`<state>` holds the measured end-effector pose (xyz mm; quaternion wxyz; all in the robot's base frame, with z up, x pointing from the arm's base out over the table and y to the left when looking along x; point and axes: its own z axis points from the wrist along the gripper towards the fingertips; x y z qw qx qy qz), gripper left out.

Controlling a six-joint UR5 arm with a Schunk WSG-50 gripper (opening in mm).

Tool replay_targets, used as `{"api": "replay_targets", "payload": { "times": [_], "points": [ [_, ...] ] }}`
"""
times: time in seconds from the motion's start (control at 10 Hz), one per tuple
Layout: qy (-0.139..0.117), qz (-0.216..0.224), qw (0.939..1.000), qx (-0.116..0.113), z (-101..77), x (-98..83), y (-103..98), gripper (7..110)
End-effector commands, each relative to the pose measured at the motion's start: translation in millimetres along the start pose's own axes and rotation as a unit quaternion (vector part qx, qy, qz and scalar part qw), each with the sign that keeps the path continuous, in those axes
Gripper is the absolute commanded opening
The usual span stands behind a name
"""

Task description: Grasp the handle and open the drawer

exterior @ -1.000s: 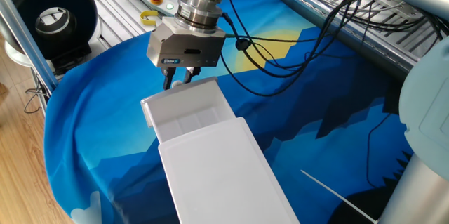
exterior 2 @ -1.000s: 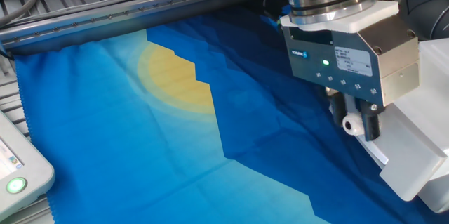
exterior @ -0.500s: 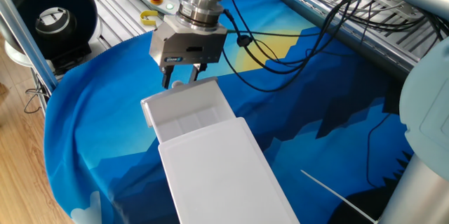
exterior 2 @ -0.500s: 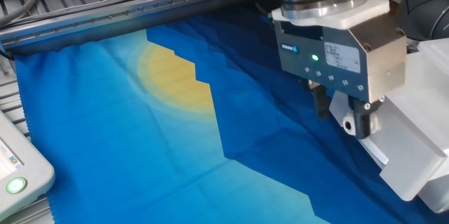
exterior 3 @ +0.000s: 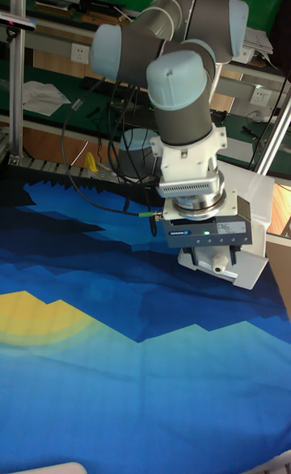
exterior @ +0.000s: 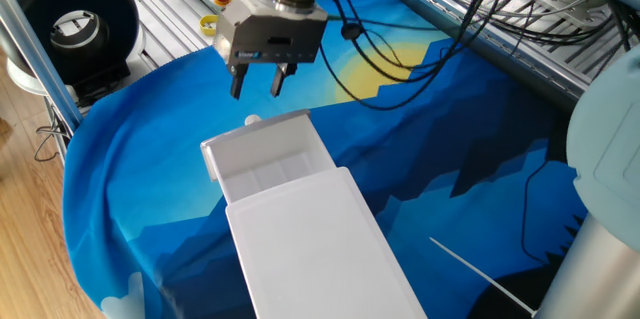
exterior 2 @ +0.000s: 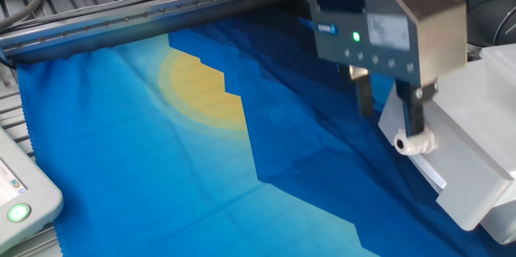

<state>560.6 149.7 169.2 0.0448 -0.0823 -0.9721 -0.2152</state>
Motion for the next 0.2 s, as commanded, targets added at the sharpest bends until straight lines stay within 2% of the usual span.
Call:
{"api": "replay_targets", "payload": {
  "times": [0.0,0.1],
  "points": [
    [-0.015,-0.010,0.9998,0.004,-11.6,-12.1,-5.5,66],
    [-0.017,-0.010,0.9998,0.005,-10.5,-13.8,-6.4,66]
  ]
}}
